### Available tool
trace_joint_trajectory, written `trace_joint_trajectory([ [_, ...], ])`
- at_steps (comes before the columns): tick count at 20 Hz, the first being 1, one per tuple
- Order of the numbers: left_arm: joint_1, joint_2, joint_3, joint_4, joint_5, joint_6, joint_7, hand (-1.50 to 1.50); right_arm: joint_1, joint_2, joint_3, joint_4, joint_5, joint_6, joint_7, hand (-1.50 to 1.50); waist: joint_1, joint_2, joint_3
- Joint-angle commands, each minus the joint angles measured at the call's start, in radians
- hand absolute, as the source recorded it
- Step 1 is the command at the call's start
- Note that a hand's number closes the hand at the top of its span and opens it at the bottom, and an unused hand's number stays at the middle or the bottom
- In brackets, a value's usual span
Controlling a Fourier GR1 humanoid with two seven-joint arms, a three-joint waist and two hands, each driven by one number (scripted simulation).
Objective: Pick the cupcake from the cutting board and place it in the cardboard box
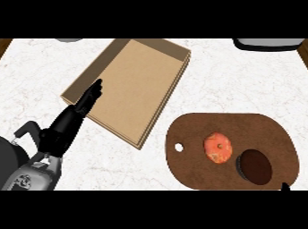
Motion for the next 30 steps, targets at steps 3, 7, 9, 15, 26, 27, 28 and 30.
trace_joint_trajectory([
  [3,-0.037,-0.014,-0.002,0.019,-0.001,-0.004,0.009,0.00,-0.002,0.055,0.067,-0.219,0.192,0.155,0.362,-1.50,0.012,-0.001,0.007],
  [7,-0.034,-0.008,0.008,0.057,-0.001,-0.023,-0.032,0.00,-0.078,0.125,0.113,-0.366,0.368,0.321,0.597,-1.50,0.024,-0.004,0.012],
  [9,-0.025,-0.022,-0.007,0.053,0.002,-0.030,-0.032,0.00,-0.094,0.170,0.142,-0.437,0.445,0.415,0.680,-1.50,0.019,-0.007,0.015],
  [15,-0.013,-0.040,-0.010,0.070,-0.033,-0.009,-0.060,0.00,-0.212,0.335,0.161,-0.357,0.532,0.595,0.775,-1.50,0.024,-0.009,0.020],
  [26,-0.052,-0.066,0.017,0.068,-0.040,-0.016,-0.004,0.00,-0.262,0.525,0.150,-0.281,0.719,0.687,0.724,-1.50,0.012,-0.014,0.022],
  [27,-0.042,-0.073,0.017,0.089,-0.043,-0.018,-0.032,0.00,-0.298,0.526,0.069,-0.217,0.674,0.678,0.676,-1.50,0.014,-0.012,0.022],
  [28,-0.002,-0.098,-0.013,0.120,-0.072,-0.008,-0.092,0.00,-0.312,0.521,0.047,-0.236,0.645,0.715,0.647,-1.50,0.013,-0.012,0.022],
  [30,-0.055,-0.072,0.041,0.134,-0.023,-0.051,-0.068,0.00,-0.282,0.527,0.096,-0.251,0.686,0.716,0.696,-1.50,0.010,-0.012,0.022],
])
